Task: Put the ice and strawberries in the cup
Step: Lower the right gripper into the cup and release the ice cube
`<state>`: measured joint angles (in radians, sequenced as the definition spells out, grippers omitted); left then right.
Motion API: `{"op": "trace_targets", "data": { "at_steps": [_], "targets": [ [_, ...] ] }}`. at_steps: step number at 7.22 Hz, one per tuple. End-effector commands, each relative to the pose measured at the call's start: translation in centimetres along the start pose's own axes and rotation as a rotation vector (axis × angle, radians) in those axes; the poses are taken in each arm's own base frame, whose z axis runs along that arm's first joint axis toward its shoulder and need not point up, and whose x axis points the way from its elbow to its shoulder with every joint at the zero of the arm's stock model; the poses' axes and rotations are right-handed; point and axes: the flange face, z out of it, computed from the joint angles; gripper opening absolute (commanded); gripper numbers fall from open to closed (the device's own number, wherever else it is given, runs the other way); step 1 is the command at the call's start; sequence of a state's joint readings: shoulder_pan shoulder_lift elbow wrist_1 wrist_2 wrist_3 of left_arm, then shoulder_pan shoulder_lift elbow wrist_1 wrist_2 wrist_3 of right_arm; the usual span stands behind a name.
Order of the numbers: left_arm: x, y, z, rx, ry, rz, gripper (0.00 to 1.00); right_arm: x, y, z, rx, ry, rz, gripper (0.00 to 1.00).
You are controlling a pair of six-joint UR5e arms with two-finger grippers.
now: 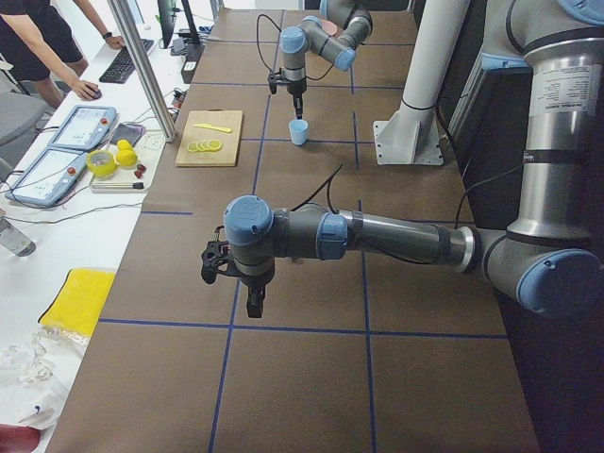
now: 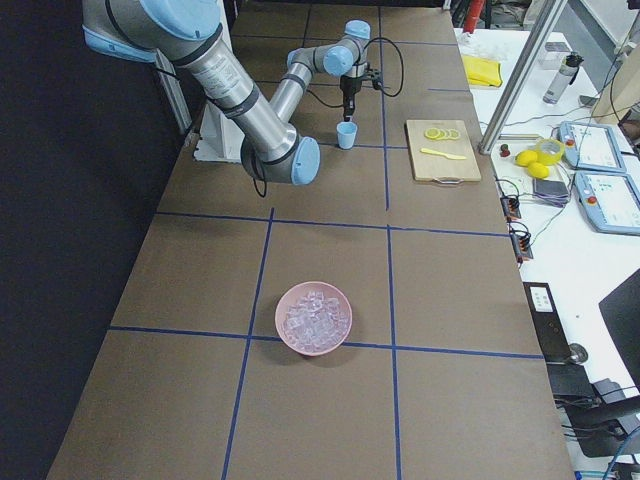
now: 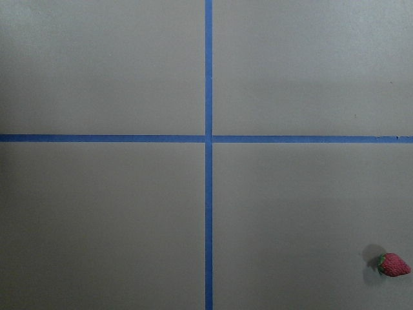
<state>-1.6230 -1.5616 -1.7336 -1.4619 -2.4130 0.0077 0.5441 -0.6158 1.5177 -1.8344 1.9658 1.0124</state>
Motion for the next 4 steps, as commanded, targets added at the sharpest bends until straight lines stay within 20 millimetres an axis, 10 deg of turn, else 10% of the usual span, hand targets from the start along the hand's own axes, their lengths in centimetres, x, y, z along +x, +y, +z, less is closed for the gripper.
{"op": "trace_targets", "data": {
  "at_steps": [1,4],
  "targets": [
    [0.15,-0.21,-0.14,0.003,0.0,0.003,1.0,-0.13,-0.05,-0.14,0.006,-0.01,-0.004,0.41],
    [0.26,-0.28,-0.24,0.005,0.0,0.006,1.0,0.08,0.13,-0.22,0.009,-0.016,-0.009,0.77]
  ]
}}
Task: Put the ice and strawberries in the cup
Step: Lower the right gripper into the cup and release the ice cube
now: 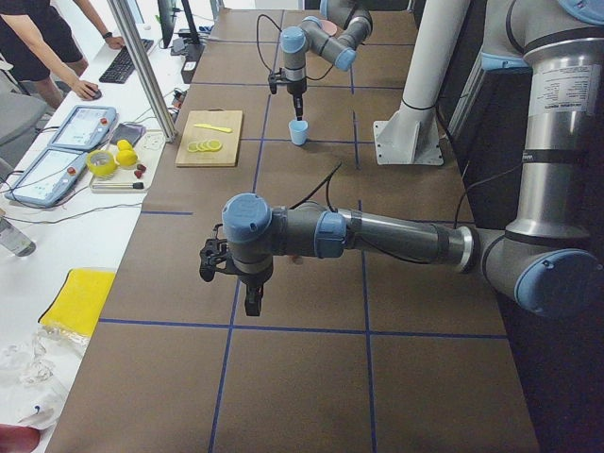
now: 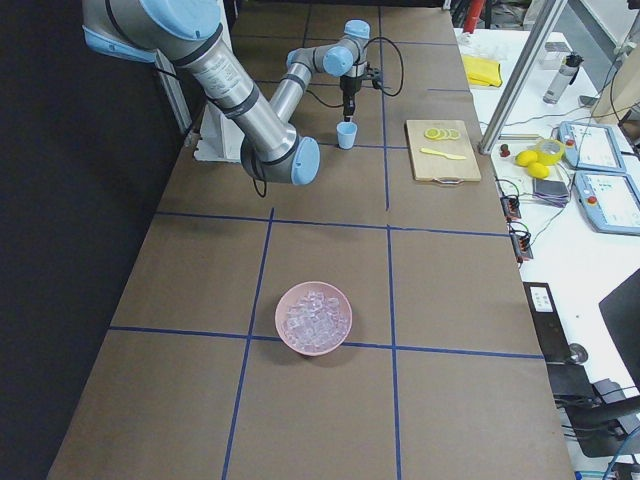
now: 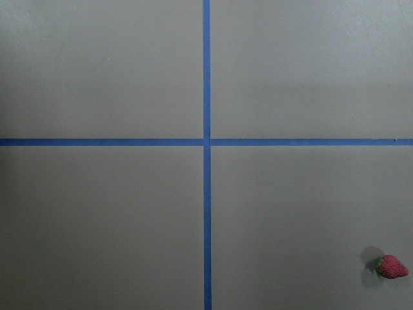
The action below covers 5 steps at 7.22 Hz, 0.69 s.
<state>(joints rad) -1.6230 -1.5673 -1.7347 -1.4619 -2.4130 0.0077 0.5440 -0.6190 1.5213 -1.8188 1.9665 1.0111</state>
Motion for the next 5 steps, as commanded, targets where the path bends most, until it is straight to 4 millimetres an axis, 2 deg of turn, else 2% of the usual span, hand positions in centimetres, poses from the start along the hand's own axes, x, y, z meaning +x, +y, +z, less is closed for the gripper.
{"op": "trace_targets", "data": {
  "at_steps": [1,2,3,5],
  "targets": [
    [0.13,-0.09,-0.12,0.002,0.0,0.001,1.0,0.06,0.08,-0.19,0.003,-0.004,0.0,0.81],
    [0.13,-0.03,-0.12,0.002,0.0,0.003,1.0,0.06,0.08,-0.19,0.003,-0.004,0.0,0.81],
    [0.19,-0.03,-0.17,0.003,0.0,0.002,1.0,-0.06,0.13,-0.16,0.002,-0.004,0.0,0.76],
    [0.12,-0.03,-0.12,0.002,-0.002,0.003,1.0,-0.13,0.14,-0.57,0.007,-0.01,-0.003,0.76]
  ]
}}
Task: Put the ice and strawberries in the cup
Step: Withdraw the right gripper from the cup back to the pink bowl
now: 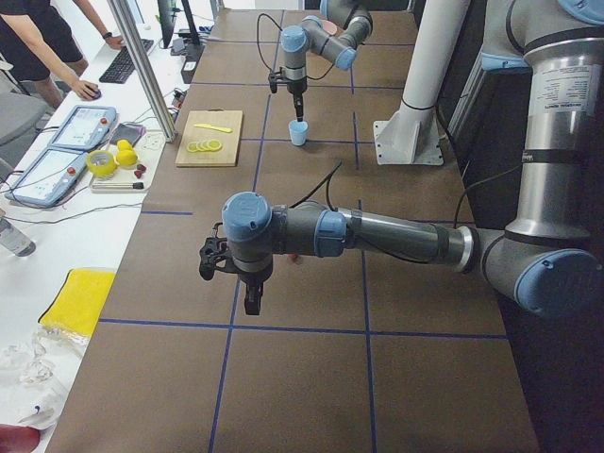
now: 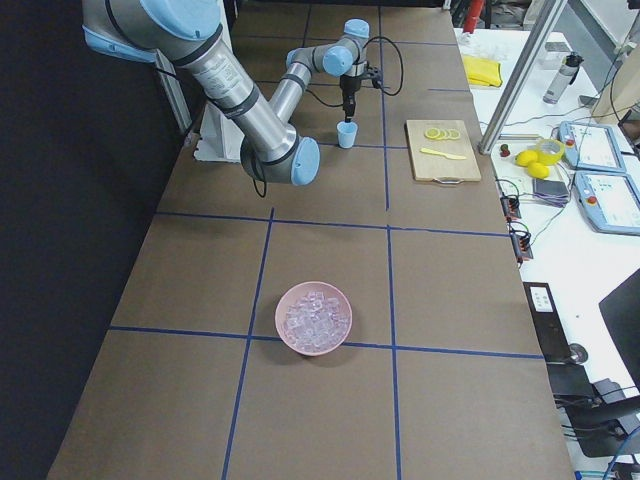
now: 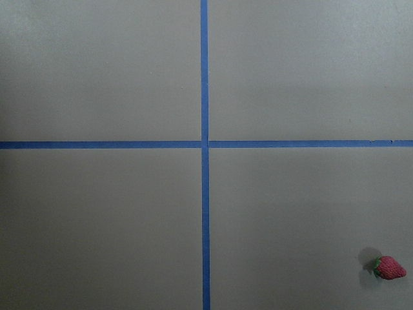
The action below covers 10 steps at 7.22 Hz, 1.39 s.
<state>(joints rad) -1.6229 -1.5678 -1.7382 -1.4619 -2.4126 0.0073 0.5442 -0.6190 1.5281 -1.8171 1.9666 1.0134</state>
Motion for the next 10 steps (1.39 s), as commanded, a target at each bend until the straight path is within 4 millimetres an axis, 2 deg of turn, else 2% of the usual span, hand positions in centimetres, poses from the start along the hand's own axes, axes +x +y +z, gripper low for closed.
{"op": "trace_targets", "data": {
  "at_steps": [1,2,5,6,8,9,10],
  "targets": [
    [0.0,-0.1,0.0,0.001,0.0,0.0,1.0,0.5,0.1,-1.4,0.016,-0.019,-0.002,0.87],
    [0.1,-0.1,-0.1,0.002,-0.001,0.001,1.0,3.9,0.3,-2.9,0.039,-0.033,0.012,0.99],
    [0.6,-0.1,-0.6,0.012,-0.001,0.01,1.0,19.1,2.2,-6.5,0.091,0.012,0.068,1.0],
    [0.6,-0.1,-0.7,0.014,-0.001,0.01,1.0,23.8,2.8,-8.1,0.097,0.053,0.011,1.0],
    [0.8,0.1,-1.1,0.021,-0.002,0.015,1.0,34.8,3.5,-9.3,0.09,0.111,-0.011,1.0],
    [1.3,0.6,-1.4,0.027,-0.002,0.019,1.0,41.4,3.4,-10.5,0.057,0.095,-0.052,1.0],
    [2.1,0.7,-2.2,0.041,-0.001,-0.012,1.0,48.3,4.6,-11.1,0.026,0.097,-0.119,1.0]
  ]
}}
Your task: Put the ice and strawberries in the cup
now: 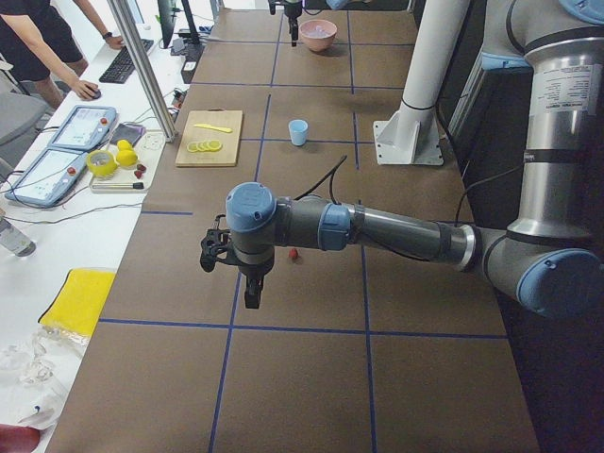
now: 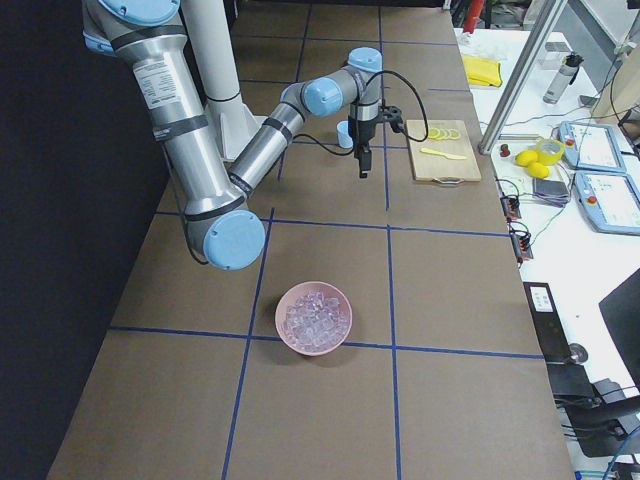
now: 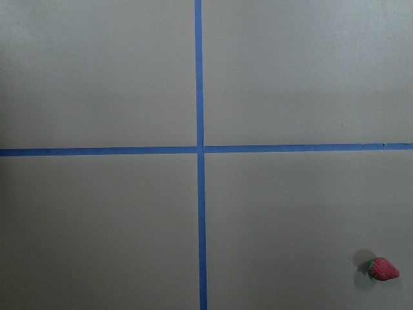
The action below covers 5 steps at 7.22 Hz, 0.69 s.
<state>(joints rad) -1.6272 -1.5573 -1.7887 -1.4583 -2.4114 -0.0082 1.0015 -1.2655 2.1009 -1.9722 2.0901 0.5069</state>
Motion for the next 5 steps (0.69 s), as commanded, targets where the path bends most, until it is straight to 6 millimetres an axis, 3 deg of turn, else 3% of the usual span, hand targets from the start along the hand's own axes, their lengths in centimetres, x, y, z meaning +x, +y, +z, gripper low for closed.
{"op": "trace_targets", "data": {
  "at_steps": [1,2,3,5],
  "targets": [
    [1.2,1.1,-1.1,0.02,0.001,-0.024,1.0,14.6,3.7,-0.3,-0.043,0.017,-0.125,1.0],
    [1.5,1.5,-1.4,0.025,0.001,-0.02,1.0,19.0,5.8,-0.1,-0.061,0.029,-0.165,1.0],
    [1.4,1.7,-1.2,0.022,0.002,-0.023,1.0,21.8,8.1,1.1,-0.076,0.033,-0.203,1.0],
    [1.3,1.7,-1.1,0.019,0.002,-0.025,1.0,27.0,13.3,6.8,-0.009,0.032,-0.26,1.0]
  ]
}}
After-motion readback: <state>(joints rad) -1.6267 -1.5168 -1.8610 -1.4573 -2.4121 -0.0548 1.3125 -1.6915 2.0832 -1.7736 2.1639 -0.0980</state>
